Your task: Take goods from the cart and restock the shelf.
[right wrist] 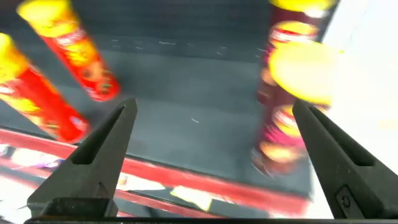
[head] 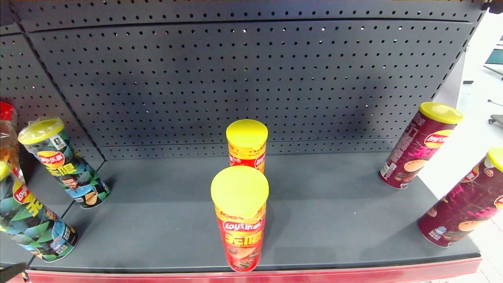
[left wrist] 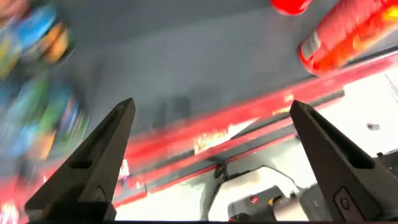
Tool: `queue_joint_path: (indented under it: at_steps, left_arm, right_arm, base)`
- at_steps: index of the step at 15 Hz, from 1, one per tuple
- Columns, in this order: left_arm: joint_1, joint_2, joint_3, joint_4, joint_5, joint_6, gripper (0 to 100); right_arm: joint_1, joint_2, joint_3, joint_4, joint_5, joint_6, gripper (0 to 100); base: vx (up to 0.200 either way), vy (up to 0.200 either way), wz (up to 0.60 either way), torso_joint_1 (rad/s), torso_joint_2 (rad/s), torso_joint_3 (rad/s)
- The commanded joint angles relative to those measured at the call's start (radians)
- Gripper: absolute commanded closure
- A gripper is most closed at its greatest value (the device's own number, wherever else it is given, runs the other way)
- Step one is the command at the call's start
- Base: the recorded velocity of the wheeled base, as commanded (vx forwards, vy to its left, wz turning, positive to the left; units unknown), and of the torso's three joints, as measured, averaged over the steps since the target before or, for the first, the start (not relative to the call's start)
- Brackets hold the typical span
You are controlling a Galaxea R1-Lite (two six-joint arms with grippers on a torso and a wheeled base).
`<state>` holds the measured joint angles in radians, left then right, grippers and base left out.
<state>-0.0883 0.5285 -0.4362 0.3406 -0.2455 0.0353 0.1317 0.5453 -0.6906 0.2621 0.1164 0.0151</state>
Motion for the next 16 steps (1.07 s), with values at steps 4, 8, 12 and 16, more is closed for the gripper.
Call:
queue_joint_path:
  at_steps: [4, 8, 12, 16]
  left_arm:
    - [0.035, -0.449, 0.031, 0.276, 0.038, -0.02, 0]
    - [0.035, -0.45, 0.099, 0.271, 0.092, -0.018, 0]
    - [0.036, -0.45, 0.149, 0.215, 0.172, -0.032, 0]
    - [0.039, -0.45, 0.361, -0.235, 0.155, -0.034, 0]
  right_arm:
    - [-0.142, -0.321, 0.076, 0.267, -0.023, -0.046, 0]
    - [-0.219, -0.446, 0.361, 0.2, -0.063, -0.109, 0]
    - [-0.219, -0.446, 0.608, -0.144, -0.004, -0.109, 0]
    - [-0.219, -0.446, 0.672, -0.291, -0.13, -0.106, 0]
  base:
    - [0.0, 0.0, 0.0, 0.0, 0.0, 0.0]
    - [0.0, 0.0, 0.0, 0.0, 0.0, 0.0]
    - [0.0, 0.0, 0.0, 0.0, 0.0, 0.0]
    - [0.0, 0.0, 0.0, 0.0, 0.0, 0.0]
